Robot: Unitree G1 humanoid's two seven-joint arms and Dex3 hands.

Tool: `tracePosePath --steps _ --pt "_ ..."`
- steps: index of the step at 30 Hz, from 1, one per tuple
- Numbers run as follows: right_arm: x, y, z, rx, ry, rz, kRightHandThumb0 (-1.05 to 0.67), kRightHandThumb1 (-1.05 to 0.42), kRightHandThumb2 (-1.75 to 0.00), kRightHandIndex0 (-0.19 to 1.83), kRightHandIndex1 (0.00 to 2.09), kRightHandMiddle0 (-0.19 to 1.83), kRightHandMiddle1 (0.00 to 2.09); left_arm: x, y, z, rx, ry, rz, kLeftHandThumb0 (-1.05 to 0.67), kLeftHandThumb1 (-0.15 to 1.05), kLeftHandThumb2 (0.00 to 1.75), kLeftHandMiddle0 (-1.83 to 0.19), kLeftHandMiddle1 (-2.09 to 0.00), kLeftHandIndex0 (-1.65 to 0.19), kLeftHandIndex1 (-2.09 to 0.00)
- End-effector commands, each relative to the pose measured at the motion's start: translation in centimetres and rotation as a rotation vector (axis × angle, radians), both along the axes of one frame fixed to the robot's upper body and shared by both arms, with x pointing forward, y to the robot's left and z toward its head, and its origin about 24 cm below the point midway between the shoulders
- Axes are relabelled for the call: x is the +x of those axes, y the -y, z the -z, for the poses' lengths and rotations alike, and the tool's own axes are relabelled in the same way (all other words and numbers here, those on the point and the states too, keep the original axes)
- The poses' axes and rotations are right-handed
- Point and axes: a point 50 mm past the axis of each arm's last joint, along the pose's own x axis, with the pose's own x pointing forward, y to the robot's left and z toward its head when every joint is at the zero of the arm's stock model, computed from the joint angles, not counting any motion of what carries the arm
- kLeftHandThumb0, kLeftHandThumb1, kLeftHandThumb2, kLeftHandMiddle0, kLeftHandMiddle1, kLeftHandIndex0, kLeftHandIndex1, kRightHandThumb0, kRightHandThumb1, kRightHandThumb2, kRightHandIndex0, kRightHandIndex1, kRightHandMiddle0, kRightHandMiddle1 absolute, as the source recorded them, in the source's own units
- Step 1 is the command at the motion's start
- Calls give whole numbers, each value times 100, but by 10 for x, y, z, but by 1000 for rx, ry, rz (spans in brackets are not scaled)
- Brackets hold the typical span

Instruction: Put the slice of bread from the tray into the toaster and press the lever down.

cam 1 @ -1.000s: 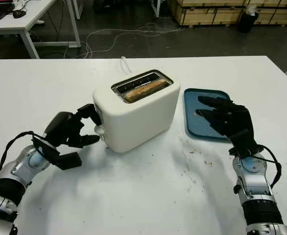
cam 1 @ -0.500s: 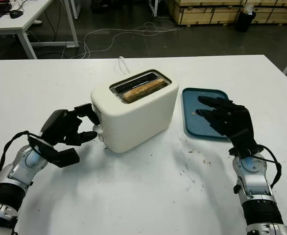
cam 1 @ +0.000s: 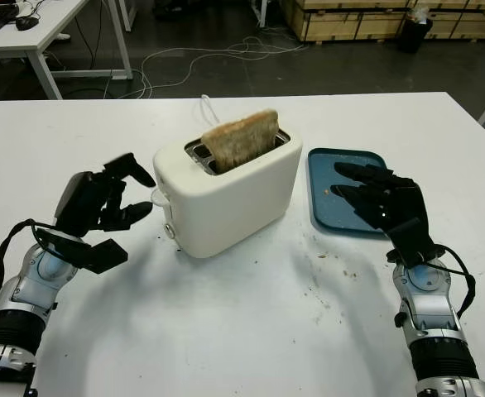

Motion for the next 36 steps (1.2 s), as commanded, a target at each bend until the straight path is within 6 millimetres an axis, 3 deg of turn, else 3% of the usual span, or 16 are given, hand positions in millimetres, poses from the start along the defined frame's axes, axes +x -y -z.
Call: tracePosePath --steps 1,16,21,26,36 --pt "2 -2 -2 11 10 -5 -44 -92 -13 113 2 99 0 -1 -1 -2 -6 26 -5 -105 92 74 -140 -175 -27 -154" --pt "3 -2 -3 3 12 -7 -45 -92 -13 113 2 99 0 -7 2 -16 45 102 98 -105 92 73 -127 -175 -25 -143" --pt "3 -1 -3 0 12 -7 -46 -92 -14 113 2 99 0 -11 2 -23 173 135 158 -105 92 81 -119 -175 -12 -148" --pt "3 -2 -3 8 10 -3 -46 -92 -13 113 2 100 1 -9 1 -27 291 128 194 -105 92 85 -126 -175 -5 -160" --pt "2 -1 -2 10 5 1 -46 -92 -13 112 2 99 0 -8 1 -25 345 92 197 -105 92 87 -128 -175 0 -171"
